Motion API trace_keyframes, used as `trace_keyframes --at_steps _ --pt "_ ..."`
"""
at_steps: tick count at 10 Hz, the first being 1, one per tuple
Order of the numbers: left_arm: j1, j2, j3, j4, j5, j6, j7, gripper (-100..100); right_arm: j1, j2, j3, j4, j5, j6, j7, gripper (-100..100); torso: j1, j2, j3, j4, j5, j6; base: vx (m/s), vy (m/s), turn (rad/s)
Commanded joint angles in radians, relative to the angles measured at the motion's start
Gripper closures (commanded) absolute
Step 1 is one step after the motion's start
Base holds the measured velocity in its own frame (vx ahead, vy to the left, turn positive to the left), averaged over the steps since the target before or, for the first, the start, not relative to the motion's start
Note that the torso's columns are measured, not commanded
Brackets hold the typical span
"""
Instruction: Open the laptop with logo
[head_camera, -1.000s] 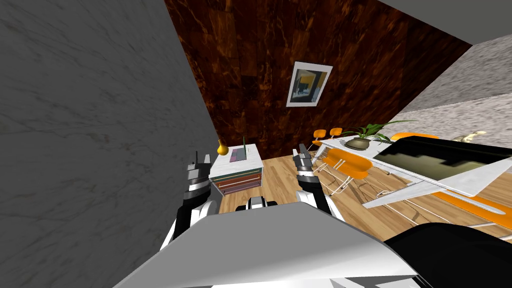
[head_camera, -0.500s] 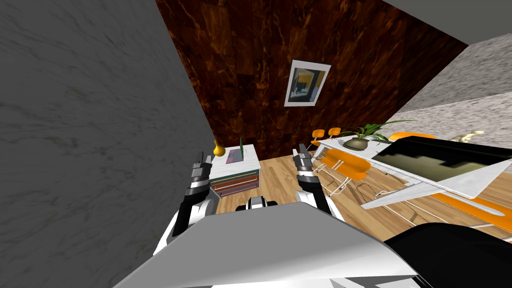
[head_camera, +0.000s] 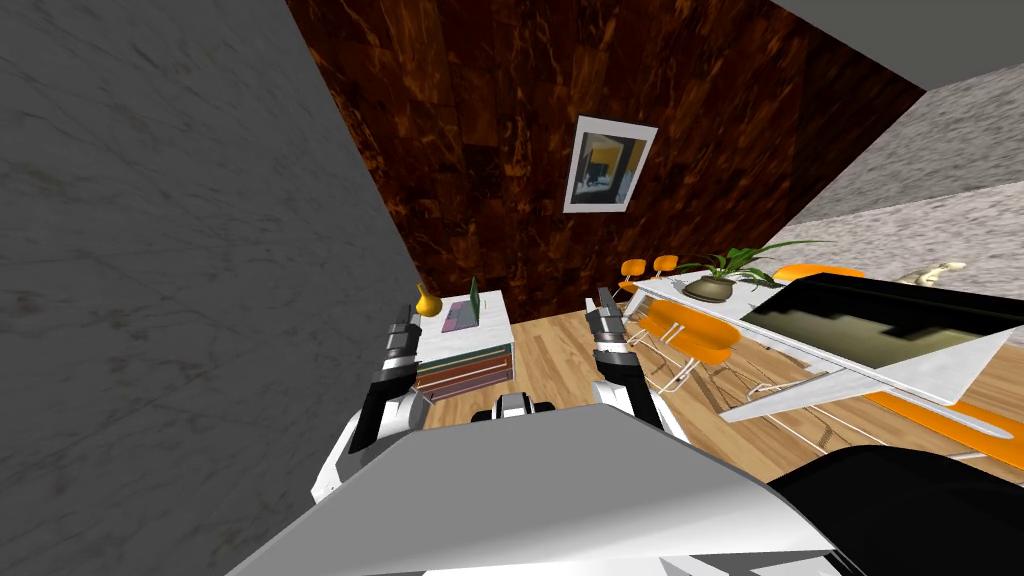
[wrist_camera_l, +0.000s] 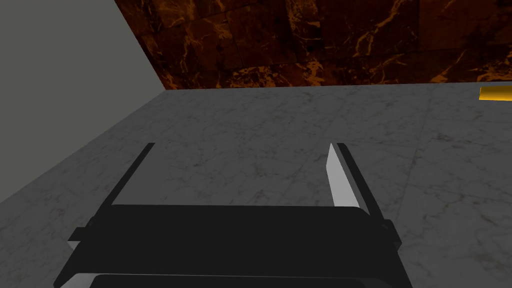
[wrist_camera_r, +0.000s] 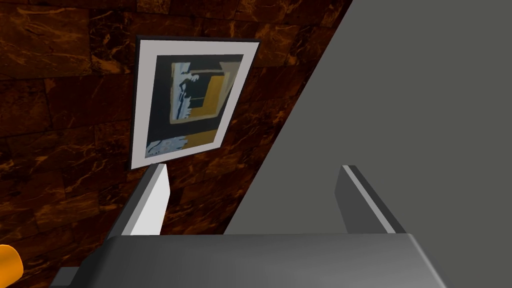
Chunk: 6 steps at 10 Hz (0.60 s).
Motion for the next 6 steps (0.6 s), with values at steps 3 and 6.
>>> trace_keyframes --at_steps 3,6 --pt "-0.065 -0.003 0.061 0.101 -0.025 0.063 -0.030 -100 0.000 0.000 0.000 0.000 0.000 0.000 0.000 0 0.000 0.000 0.000 0.000 0.000 0.000 0.066 -0.109 -0.022" --pt "-0.105 -0.006 0.101 0.164 -0.038 0.099 -0.047 -100 0.000 0.000 0.000 0.000 0.000 0.000 0.000 0 0.000 0.001 0.000 0.000 0.000 0.000 0.050 -0.102 -0.022"
